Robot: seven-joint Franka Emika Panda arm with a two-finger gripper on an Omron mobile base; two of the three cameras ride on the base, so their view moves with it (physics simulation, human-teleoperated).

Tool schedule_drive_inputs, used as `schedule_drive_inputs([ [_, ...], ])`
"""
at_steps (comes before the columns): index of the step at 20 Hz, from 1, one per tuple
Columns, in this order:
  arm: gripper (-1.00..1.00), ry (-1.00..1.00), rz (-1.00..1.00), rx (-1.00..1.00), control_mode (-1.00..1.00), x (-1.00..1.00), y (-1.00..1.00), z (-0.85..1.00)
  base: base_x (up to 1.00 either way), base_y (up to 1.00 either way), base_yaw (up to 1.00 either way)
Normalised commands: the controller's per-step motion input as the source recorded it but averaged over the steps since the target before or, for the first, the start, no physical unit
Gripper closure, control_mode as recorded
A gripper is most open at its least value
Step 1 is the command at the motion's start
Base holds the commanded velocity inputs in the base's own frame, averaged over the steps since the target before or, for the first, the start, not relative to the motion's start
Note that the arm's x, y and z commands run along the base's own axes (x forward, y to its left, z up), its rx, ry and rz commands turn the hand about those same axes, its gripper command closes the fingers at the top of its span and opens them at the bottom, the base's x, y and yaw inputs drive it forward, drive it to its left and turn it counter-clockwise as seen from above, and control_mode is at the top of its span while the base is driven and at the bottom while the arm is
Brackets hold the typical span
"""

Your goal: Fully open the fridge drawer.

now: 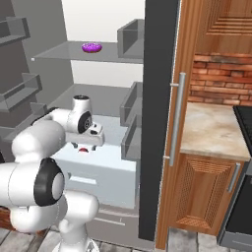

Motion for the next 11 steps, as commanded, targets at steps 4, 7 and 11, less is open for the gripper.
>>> schedule_drive_inputs([
  [4, -1.00, -0.30, -0.01, 0.06, -1.00, 0.17, 0.00, 0.34, 0.00, 0.00, 0.00],
  [7, -1.00, -0.27, -0.03, 0.07, -1.00, 0.08, 0.00, 0.52, 0.00, 0.00, 0.00],
  [11, -1.00, -0.22, -0.03, 0.04, -1.00, 0.00, 0.00, 0.75, 0.00, 0.00, 0.00],
])
